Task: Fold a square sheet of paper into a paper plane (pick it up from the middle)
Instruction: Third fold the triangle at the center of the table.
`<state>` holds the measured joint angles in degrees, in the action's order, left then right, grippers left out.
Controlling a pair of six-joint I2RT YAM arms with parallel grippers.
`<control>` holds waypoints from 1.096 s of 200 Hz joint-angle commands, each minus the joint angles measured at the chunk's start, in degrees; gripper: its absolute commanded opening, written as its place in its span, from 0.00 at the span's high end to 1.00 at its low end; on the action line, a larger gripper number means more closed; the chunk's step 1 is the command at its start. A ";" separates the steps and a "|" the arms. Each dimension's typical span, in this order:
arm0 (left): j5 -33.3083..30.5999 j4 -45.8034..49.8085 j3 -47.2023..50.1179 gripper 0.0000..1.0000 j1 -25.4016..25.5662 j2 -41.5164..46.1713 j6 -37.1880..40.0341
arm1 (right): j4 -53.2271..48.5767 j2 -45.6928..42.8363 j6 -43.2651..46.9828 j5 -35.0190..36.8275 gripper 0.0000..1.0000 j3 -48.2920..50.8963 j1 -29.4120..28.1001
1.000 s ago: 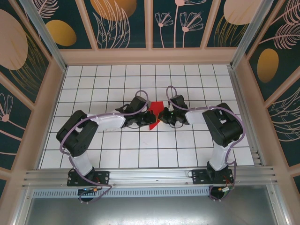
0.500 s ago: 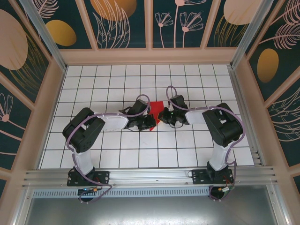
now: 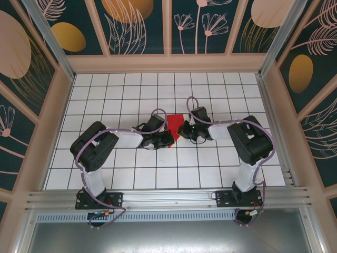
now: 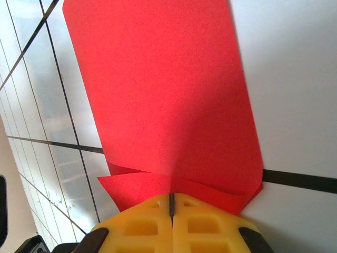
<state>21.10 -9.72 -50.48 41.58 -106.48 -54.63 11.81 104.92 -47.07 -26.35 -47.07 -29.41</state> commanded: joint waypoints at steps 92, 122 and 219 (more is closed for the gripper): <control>2.06 2.78 8.00 0.96 0.38 3.91 -1.01 | -8.25 3.08 0.54 3.76 1.00 2.06 -0.94; 1.84 4.57 8.08 0.96 0.44 5.22 0.25 | -8.41 3.18 0.49 3.67 1.00 2.09 -0.91; -0.27 4.76 6.55 0.97 0.46 13.40 3.41 | -4.97 -1.45 -5.02 3.60 1.00 6.47 -1.62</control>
<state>21.63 -3.84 -44.14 41.65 -95.85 -51.55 13.34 104.25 -48.34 -26.09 -45.56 -29.85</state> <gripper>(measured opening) 0.067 0.045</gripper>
